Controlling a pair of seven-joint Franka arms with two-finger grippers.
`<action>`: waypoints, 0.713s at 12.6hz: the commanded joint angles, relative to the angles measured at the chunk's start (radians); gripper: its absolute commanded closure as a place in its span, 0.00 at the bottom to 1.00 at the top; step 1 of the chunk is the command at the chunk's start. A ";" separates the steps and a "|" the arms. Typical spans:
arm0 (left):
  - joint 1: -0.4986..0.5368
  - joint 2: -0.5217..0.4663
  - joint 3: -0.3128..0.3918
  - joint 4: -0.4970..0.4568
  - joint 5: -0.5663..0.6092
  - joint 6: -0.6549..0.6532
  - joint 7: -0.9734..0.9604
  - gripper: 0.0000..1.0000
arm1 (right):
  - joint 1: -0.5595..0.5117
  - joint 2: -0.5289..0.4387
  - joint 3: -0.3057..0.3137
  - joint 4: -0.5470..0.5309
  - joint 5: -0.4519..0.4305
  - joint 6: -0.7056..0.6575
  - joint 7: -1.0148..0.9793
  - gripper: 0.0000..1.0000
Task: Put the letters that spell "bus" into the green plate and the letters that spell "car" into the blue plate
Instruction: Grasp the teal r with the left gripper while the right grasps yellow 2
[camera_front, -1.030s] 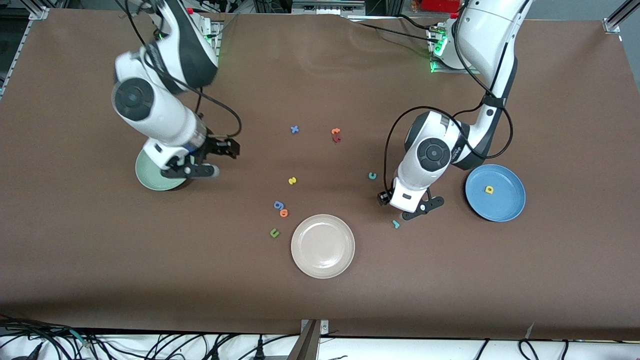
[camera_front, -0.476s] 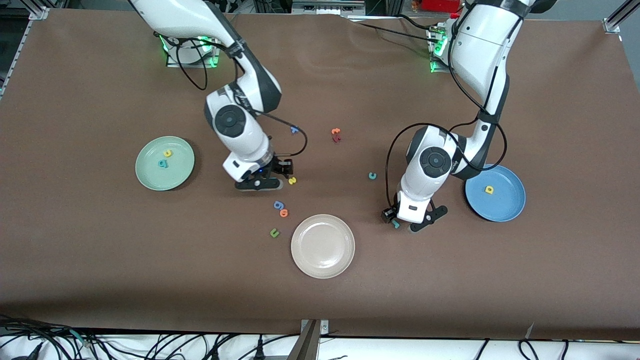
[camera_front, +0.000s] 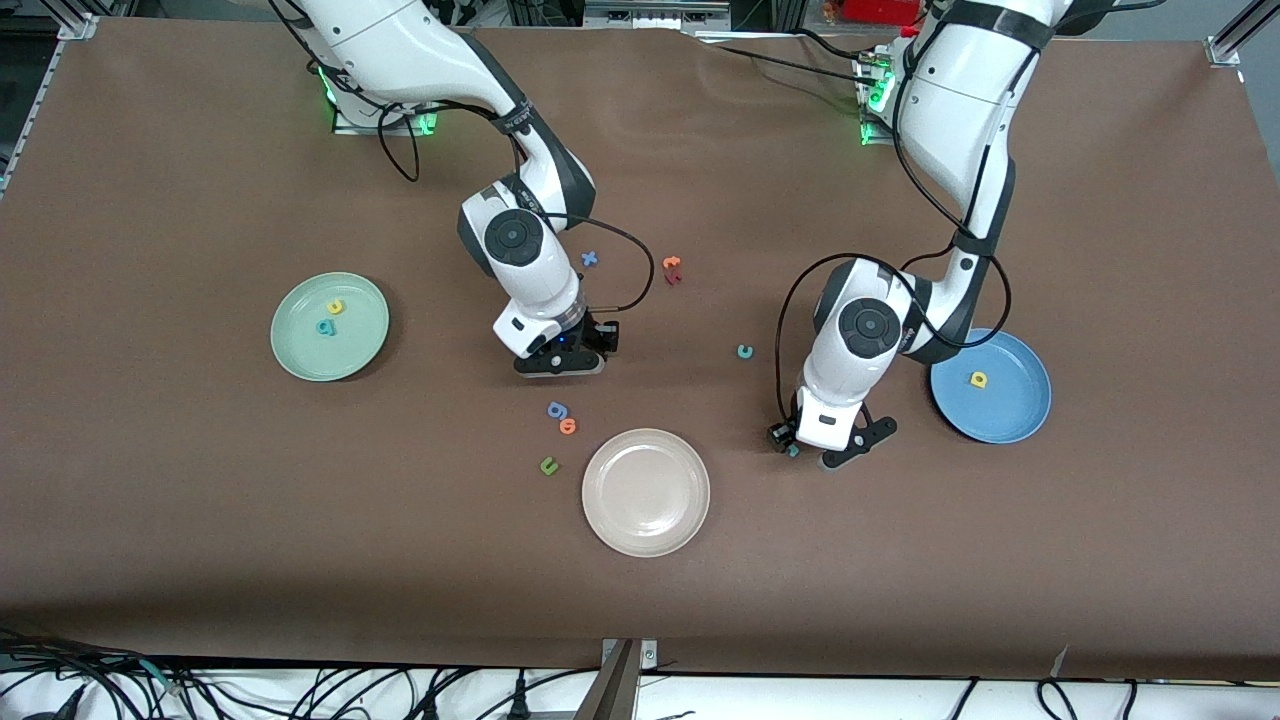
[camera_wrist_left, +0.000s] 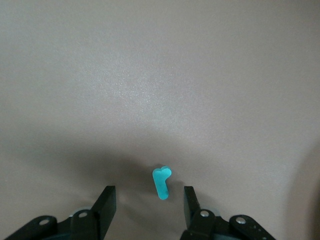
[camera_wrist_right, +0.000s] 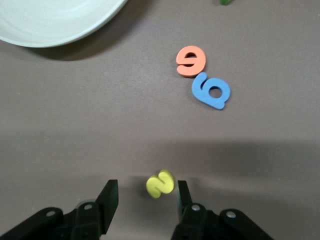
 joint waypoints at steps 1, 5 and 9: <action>-0.013 0.021 0.016 0.033 0.026 0.015 0.001 0.37 | 0.021 0.025 -0.014 0.003 -0.027 0.030 0.012 0.46; -0.020 0.033 0.016 0.037 0.026 0.019 0.002 0.39 | 0.022 0.040 -0.012 -0.012 -0.027 0.034 0.012 0.47; -0.022 0.041 0.022 0.037 0.091 0.042 0.002 0.48 | 0.022 0.040 -0.012 -0.014 -0.028 0.030 0.003 0.79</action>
